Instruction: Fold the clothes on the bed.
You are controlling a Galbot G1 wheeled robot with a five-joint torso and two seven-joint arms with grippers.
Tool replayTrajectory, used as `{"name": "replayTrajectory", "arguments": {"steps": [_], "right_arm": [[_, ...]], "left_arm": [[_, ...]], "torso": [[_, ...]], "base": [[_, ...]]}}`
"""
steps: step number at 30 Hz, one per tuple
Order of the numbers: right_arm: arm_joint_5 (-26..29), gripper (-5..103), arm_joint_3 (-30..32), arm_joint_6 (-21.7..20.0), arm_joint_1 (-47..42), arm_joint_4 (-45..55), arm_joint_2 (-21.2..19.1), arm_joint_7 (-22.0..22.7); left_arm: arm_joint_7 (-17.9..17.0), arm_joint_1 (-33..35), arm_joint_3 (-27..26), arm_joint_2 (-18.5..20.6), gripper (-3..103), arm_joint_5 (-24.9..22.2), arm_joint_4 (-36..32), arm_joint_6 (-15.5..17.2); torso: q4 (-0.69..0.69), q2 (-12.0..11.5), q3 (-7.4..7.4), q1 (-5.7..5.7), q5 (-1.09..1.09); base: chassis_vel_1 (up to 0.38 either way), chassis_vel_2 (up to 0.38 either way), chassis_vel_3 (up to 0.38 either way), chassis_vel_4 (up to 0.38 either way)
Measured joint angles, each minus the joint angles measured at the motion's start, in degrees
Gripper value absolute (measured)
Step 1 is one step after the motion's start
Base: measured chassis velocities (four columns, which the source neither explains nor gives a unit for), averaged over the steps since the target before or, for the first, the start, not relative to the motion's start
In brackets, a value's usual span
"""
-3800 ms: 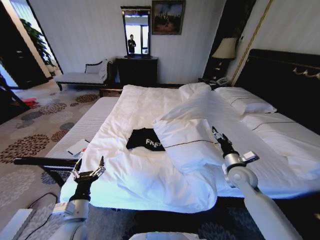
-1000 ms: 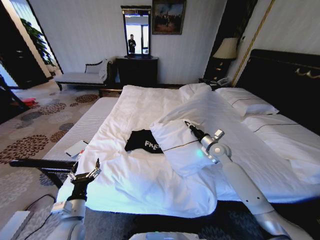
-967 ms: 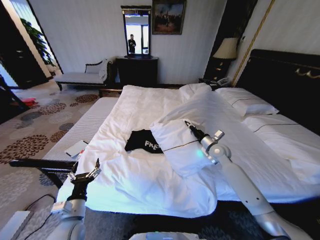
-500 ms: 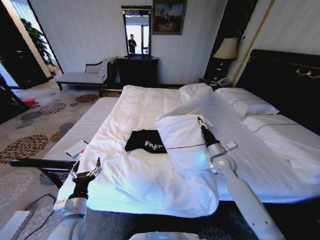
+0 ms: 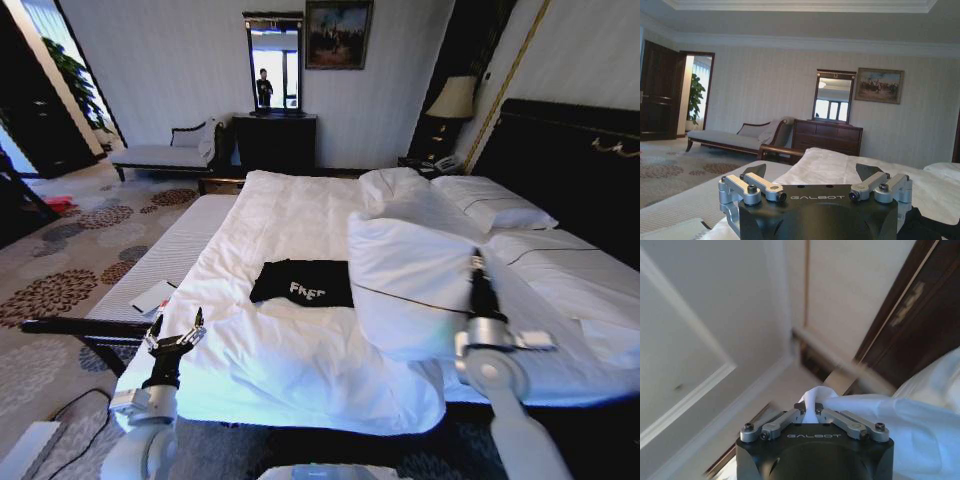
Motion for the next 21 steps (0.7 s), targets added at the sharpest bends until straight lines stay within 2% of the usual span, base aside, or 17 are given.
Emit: {"name": "replayTrajectory", "arguments": {"steps": [3,4,7,11,17,18,21], "right_arm": [[-1.5,0,4.0,0.8,-3.1,3.7,3.6,2.9],[-1.5,0,4.0,0.8,-3.1,3.7,3.6,2.9],[-4.8,0,8.1,1.8,-6.5,6.8,6.9,5.0],[-7.5,0,11.3,2.6,-9.3,9.4,8.7,6.3],[-14.8,0,15.3,5.0,-14.7,15.8,12.2,9.2],[-17.6,0,15.9,5.3,-16.4,18.1,13.6,10.9],[-21.0,0,16.4,5.2,-18.0,20.7,15.3,13.8]], "left_arm": [[0.0,-1.2,0.9,0.1,100,-0.3,1.0,0.1],[0.0,-1.2,0.9,0.1,100,-0.3,1.0,0.1],[0.0,-2.4,1.5,0.3,100,-1.1,1.7,0.4],[0.1,-3.1,1.7,0.8,100,-2.0,2.4,0.5],[0.1,-3.9,1.8,1.9,100,-3.8,3.1,0.6],[0.1,-3.9,1.9,2.5,100,-4.5,3.1,0.7],[0.2,-3.9,1.9,3.4,100,-5.2,3.1,0.7]], "torso": [[0.0,0.0,0.0,0.0,-0.01],[0.0,0.0,0.0,0.0,-0.01],[0.01,0.0,0.0,0.0,-0.01],[0.0,0.0,0.0,0.0,0.0],[0.01,0.0,0.01,0.0,-0.01],[0.01,0.0,0.01,0.0,-0.02],[0.01,0.0,0.01,0.0,-0.02]], "base": [[0.0,0.0,0.0,0.0],[0.0,0.0,0.0,0.0],[0.0,0.0,0.0,0.0],[0.0,0.0,0.0,0.0],[0.0,0.0,0.0,0.0],[0.0,0.0,0.0,0.0],[0.0,0.0,0.0,0.0]]}}
